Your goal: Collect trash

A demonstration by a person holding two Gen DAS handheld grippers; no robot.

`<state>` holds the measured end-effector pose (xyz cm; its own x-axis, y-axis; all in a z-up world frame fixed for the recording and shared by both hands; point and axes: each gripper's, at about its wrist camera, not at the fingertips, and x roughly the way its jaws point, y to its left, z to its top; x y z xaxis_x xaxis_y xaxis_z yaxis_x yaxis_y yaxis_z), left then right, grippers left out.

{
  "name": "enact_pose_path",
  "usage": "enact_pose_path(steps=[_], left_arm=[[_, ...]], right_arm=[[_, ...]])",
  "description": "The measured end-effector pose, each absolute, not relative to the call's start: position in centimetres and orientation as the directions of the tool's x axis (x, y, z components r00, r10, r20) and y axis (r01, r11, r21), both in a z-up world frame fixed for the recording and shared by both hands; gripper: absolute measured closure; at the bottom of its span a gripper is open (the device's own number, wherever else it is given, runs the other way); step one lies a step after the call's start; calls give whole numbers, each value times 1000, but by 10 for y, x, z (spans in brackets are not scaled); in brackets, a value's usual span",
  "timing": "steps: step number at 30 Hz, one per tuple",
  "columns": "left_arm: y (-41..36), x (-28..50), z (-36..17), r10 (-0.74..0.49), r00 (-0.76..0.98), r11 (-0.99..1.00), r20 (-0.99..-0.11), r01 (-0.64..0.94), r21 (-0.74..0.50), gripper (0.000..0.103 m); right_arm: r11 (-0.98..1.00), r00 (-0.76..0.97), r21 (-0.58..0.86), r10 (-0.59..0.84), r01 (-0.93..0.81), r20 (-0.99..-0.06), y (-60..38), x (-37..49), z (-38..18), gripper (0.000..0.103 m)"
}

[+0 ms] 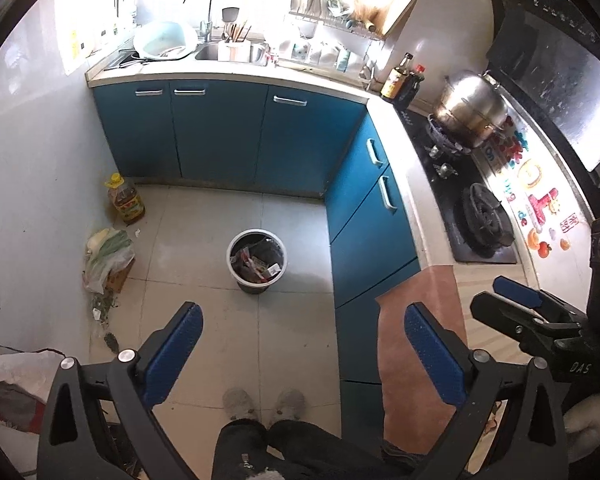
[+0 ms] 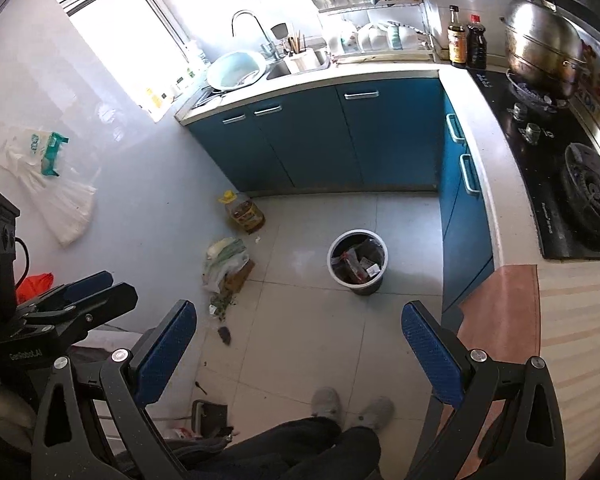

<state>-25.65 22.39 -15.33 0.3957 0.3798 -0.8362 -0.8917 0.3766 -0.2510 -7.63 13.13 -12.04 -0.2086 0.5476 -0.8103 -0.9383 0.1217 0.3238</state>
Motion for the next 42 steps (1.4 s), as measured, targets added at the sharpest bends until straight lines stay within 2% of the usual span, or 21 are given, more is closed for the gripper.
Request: enact_pose_path(steps=[42], left_arm=[[227,-259,-145,362,447,421,-818,-861,-284,0]], right_arm=[[128,-230,351,544,-927,-807,136,-84,-115,0]])
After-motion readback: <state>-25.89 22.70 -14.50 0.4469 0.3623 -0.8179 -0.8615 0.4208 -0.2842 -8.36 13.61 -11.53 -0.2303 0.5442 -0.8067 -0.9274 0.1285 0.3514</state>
